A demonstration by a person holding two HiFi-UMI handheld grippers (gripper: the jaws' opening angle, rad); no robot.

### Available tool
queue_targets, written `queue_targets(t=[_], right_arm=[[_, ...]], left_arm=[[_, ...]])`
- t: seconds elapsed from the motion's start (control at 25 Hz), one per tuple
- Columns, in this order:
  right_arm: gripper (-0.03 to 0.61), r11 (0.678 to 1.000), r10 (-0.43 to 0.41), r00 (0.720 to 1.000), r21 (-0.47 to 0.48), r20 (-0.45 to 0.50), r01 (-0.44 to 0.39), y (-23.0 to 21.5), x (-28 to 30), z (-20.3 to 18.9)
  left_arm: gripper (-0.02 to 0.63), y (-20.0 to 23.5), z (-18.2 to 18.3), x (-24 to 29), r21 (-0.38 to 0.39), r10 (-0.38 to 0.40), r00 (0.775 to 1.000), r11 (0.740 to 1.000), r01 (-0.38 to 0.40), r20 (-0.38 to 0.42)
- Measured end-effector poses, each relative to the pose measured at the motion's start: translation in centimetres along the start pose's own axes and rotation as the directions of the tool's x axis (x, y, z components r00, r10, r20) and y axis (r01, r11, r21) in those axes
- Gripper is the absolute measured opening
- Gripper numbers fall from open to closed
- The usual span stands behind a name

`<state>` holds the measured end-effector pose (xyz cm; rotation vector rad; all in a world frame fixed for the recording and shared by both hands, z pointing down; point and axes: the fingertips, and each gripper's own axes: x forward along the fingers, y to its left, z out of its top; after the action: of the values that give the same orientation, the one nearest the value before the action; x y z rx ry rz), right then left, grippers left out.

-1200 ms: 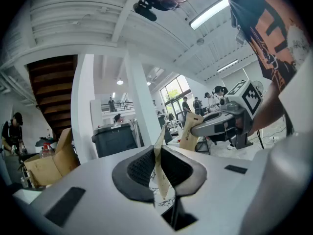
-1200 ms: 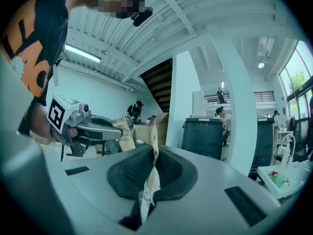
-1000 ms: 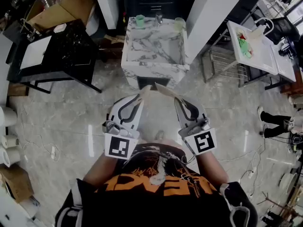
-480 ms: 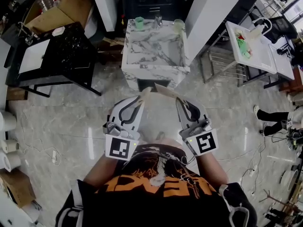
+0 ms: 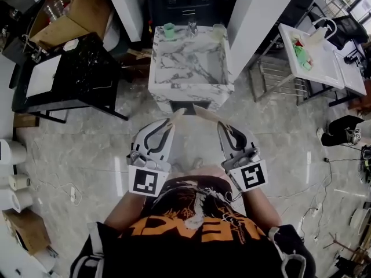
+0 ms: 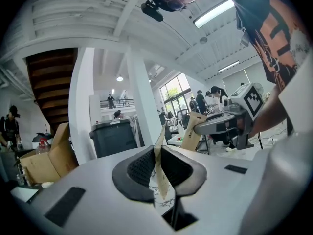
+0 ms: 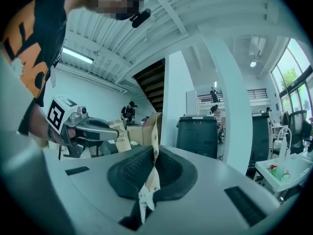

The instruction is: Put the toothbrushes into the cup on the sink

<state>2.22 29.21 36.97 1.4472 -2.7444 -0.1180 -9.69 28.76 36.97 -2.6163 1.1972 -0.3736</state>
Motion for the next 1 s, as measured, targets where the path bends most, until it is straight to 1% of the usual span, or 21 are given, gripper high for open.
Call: queue_targets(t=[0.12,0.24,0.44,0.52,0.64,0.72,0.8,1.0], right_arm=[[0.020,1.000,0.016,1.000,0.004,0.021,-0.016,-2.8,0.4,0.6],[0.020,0.999,0.032,0.997,-0.005,0.074,-0.032,-5.4,1.0,1.7],[0.020,0.999,0.034,0.996,-0.004,0.080,-0.034,-8.7,1.7,1.7],[0.020,1.000,0.026,0.997,-0.004,0.073,-0.026,-9.6,1.9,1.6],[0.020,1.000,0.011,1.000,-0.026,0.020,-0.010,-11.3,2.5,0.4],[0.020,0.999,0.009,1.000,-0.035,0.009,-0.009,-12.0,3.6,-0.2],[0.020,0.999,0.010,1.000,-0.038,0.020,-0.009,-12.4,5.1,-0.4],[0.020,0.999,-0.009,1.000,-0.044,0.002,0.009,-14.1,10.5,-0.8]], left_arm=[[0.058,-0.4,1.6,2.3,0.028,0.008,1.000,1.000,-0.008,-0.005],[0.058,-0.8,2.9,4.4,0.052,0.031,1.000,0.998,-0.031,-0.003],[0.058,-0.5,3.5,6.7,0.052,0.074,0.997,0.996,-0.073,-0.002],[0.058,-0.2,3.4,7.3,0.063,0.078,0.997,0.995,-0.077,-0.012],[0.058,0.6,3.1,8.7,0.066,0.079,0.997,0.995,-0.079,-0.008],[0.058,1.4,2.6,9.8,0.062,0.075,0.997,0.995,-0.074,0.000],[0.058,2.6,1.7,11.0,0.053,0.071,0.998,0.996,-0.071,0.004],[0.058,7.0,0.0,14.9,0.032,0.037,0.999,0.999,-0.038,0.033]])
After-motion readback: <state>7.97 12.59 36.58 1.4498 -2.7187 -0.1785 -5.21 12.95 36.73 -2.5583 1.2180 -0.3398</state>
